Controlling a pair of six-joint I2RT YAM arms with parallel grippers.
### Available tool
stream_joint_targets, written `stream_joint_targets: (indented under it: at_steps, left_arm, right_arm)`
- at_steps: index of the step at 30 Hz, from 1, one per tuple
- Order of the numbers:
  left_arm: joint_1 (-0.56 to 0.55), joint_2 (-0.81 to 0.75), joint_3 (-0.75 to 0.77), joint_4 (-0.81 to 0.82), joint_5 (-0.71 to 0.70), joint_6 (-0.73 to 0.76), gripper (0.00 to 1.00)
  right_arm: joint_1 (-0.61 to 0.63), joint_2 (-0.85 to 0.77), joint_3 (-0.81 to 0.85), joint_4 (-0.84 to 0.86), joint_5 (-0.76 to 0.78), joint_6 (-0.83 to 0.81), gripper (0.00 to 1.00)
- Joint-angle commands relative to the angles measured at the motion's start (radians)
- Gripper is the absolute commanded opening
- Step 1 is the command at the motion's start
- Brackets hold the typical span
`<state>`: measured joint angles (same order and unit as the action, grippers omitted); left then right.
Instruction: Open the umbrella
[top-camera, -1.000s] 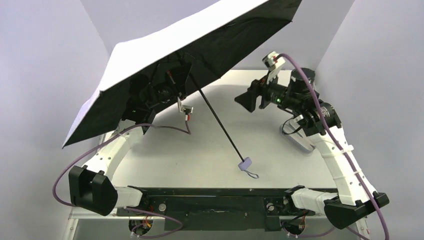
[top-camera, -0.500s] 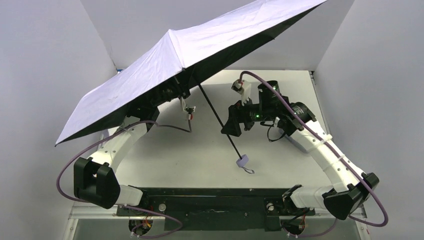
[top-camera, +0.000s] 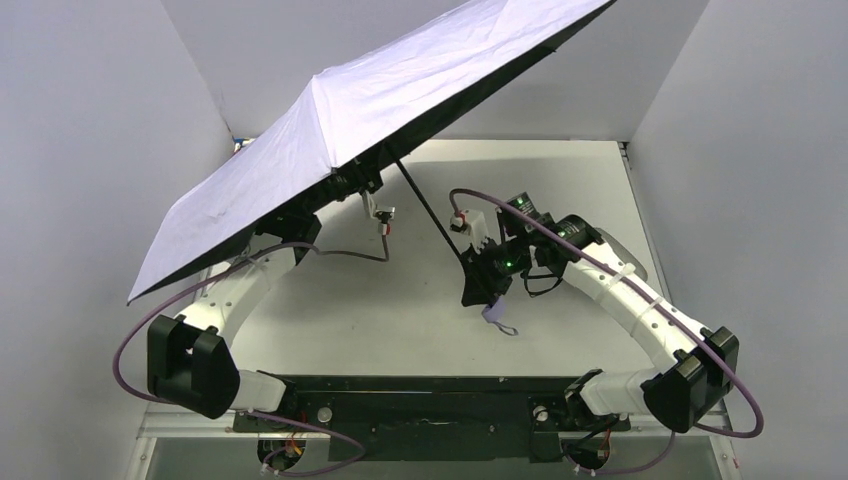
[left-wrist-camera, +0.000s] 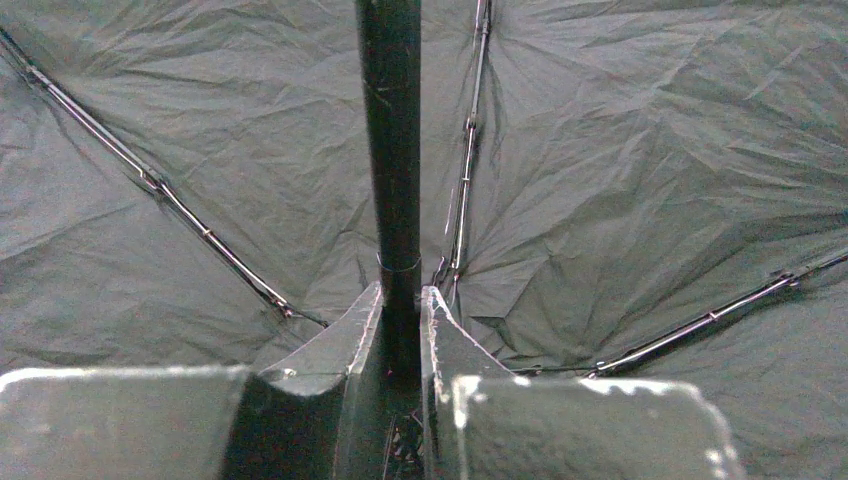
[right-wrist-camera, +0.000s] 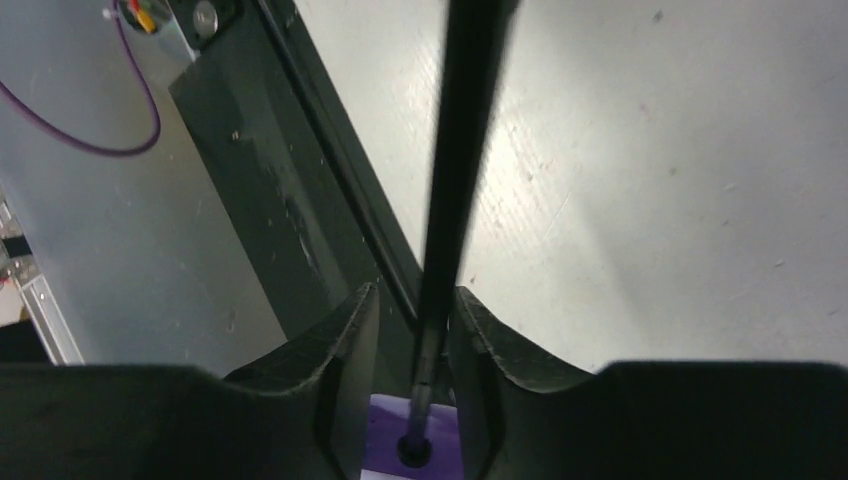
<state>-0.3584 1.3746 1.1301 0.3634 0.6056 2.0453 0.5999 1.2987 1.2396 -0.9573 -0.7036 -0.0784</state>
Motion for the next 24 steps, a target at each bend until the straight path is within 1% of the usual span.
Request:
stream_joint_targets:
  at_steps: [1,7,9,10,14,17,21,24]
  left_arm:
    - [0.022,-0.041,0.037,0.12,-0.078,0.002,0.0]
    - [0.058,-0.02,0.065,0.154,-0.131,-0.014,0.0]
    - [0.07,-0.01,0.073,0.16,-0.149,-0.014,0.0]
    - [0.077,-0.003,0.076,0.166,-0.164,-0.014,0.0]
    - [0.088,0.022,0.094,0.169,-0.225,-0.014,0.0]
    - [0.096,0.053,0.115,0.175,-0.275,-0.012,0.02]
    - [0.103,0.089,0.151,0.198,-0.349,-0.026,0.06]
    - [0.115,0.111,0.168,0.252,-0.394,-0.039,0.08]
  right_arm:
    - [0.008,0.001,-0.037,-0.092,0.0,-0.155,0.27]
    - [0.006,0.001,-0.078,-0.139,0.011,-0.219,0.14]
    - [0.007,-0.005,-0.076,-0.151,0.007,-0.237,0.06]
    - [0.009,-0.008,-0.074,-0.155,0.003,-0.249,0.0]
    - [0.038,-0.028,-0.047,-0.199,0.012,-0.305,0.0]
    - [0.066,-0.05,-0.053,-0.234,0.037,-0.344,0.0]
    - [0.072,-0.072,-0.08,-0.256,0.053,-0.365,0.0]
    - [0.073,-0.085,-0.095,-0.267,0.058,-0.381,0.0]
